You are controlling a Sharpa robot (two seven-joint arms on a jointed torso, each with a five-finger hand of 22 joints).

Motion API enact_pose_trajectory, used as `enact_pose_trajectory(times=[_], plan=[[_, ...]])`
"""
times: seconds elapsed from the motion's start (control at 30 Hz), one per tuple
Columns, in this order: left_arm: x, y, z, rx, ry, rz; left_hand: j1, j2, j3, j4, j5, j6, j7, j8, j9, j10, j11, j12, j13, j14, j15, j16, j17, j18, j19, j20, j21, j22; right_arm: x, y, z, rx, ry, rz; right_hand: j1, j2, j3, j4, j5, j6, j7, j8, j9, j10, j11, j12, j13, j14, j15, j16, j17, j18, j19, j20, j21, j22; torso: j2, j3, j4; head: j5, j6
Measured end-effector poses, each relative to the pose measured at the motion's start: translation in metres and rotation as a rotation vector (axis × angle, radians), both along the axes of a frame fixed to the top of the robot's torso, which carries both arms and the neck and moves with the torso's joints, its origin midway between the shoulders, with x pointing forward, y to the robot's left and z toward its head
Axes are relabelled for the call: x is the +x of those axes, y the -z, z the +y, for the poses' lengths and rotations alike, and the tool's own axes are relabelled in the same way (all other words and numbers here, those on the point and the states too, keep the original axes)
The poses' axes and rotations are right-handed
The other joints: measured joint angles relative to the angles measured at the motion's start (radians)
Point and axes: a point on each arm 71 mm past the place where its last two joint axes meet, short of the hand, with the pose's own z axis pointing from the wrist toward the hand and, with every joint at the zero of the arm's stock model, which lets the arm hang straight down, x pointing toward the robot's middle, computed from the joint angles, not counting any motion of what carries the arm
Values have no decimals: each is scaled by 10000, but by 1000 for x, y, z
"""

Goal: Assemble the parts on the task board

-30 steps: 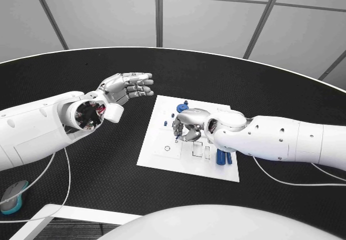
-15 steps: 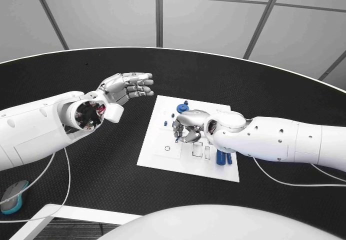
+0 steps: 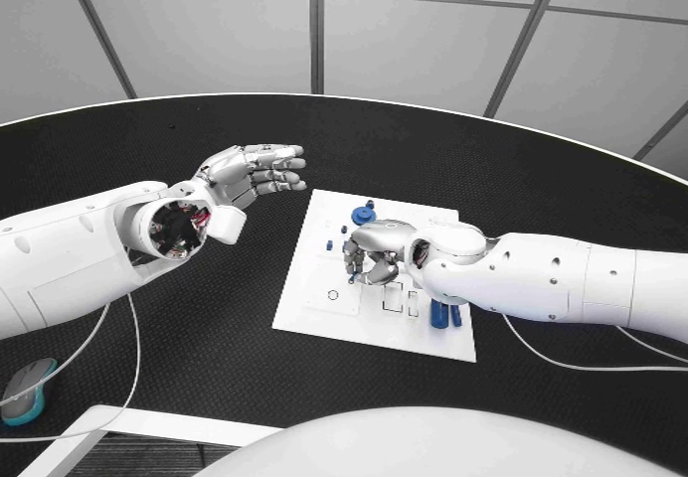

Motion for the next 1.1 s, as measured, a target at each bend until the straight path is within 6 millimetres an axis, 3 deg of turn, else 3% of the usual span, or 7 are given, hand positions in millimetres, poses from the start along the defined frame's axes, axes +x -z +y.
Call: enact_pose_trajectory(times=[1.1], plan=[[0,0,-1,15,63,47,0,0,-28,-28,0,-37,37,0,-10,-36,-36,0,3,0,0,-37,7,0,0,0,-70,-14,-2,5,8,-218,-114,259,-1,-3,-2,1,-9,0,-1,-11,17,-3,3,-39,13,0,0,0,-23,0,0,0,0,3,-12,-9,0,-28,0]])
